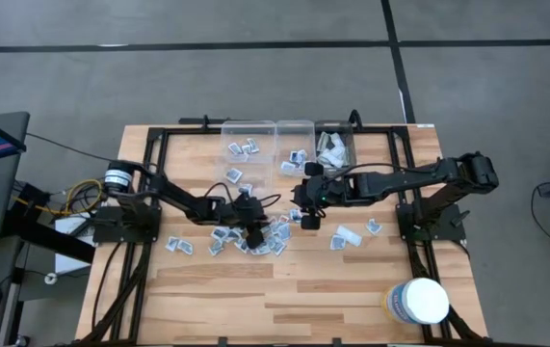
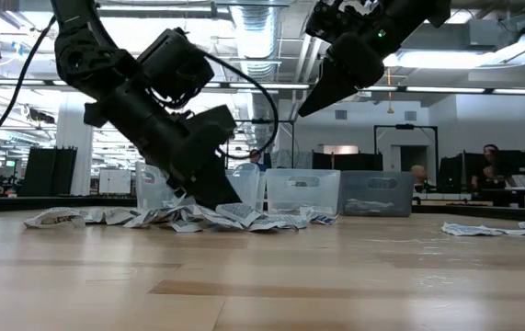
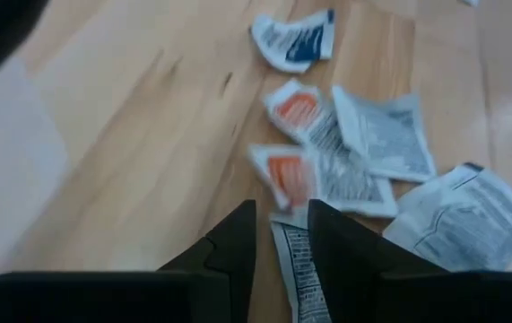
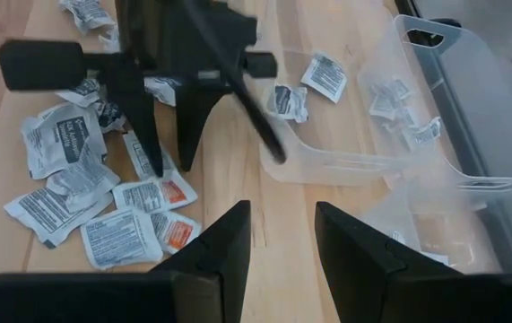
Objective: Pick & Place First Aid Supplies
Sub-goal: Put the ointment pack into the top left transparent bin
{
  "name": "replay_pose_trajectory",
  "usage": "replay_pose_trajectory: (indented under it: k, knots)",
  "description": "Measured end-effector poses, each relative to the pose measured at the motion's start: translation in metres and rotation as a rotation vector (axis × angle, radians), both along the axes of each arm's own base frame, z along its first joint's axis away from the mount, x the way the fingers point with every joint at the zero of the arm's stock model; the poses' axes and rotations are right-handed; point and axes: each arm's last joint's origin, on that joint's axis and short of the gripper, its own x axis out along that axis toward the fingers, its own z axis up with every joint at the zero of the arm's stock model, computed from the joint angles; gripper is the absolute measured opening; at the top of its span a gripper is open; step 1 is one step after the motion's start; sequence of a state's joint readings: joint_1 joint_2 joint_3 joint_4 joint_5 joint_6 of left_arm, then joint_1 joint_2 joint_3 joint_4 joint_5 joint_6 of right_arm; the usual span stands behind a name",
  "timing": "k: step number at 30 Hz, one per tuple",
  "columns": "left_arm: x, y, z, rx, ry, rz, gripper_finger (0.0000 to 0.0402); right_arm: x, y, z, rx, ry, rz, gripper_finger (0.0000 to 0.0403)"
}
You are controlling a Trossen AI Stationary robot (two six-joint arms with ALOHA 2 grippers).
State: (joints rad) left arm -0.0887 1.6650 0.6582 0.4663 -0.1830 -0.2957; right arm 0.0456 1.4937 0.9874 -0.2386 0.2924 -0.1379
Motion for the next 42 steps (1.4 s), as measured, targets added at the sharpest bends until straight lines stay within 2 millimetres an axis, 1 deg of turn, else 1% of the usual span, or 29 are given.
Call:
replay_pose_trajectory:
  k: [5, 11, 14, 20, 25, 28, 31, 37, 42]
  knots:
    - [0.0029, -0.0001, -0.0054, -0.024, -0.009, 0.022, 0.0102, 0.0000, 0.0000, 0.0000, 0.004, -0.001, -0.004, 0.0120]
    - [0.0031, -0.0001, -0.0050, -0.025, -0.014, 0.020, 0.0097, 0.0000, 0.0001, -0.0001, 0.008, -0.001, -0.002, 0.0120]
    - [0.0032, 0.0000, -0.0049, -0.026, -0.016, 0.020, 0.0087, 0.0000, 0.0001, -0.0001, 0.008, -0.001, -0.002, 0.0120]
    - [0.0038, -0.0002, -0.0040, -0.025, -0.028, 0.013, 0.0051, 0.0000, 0.0001, 0.0000, 0.012, -0.003, -0.007, 0.0120]
    - [0.0040, -0.0002, -0.0035, -0.024, -0.036, 0.012, 0.0042, 0.0000, 0.0001, -0.0001, 0.022, -0.006, -0.015, 0.0120]
    - [0.0048, -0.0004, -0.0020, -0.008, -0.052, 0.002, 0.0051, 0.0000, 0.0001, -0.0001, 0.022, -0.006, -0.015, 0.0120]
    - [0.0058, -0.0005, -0.0002, 0.022, -0.069, -0.015, 0.0071, 0.0000, 0.0001, -0.0001, 0.022, -0.006, -0.015, 0.0120]
    - [0.0059, 0.0016, -0.0001, 0.026, -0.069, -0.008, 0.0109, 0.0000, 0.0001, -0.0001, 0.023, -0.006, -0.013, 0.0120]
    - [0.0070, 0.0051, -0.0029, 0.023, -0.068, 0.005, 0.0123, 0.0000, 0.0002, -0.0001, 0.024, -0.006, -0.012, 0.0120]
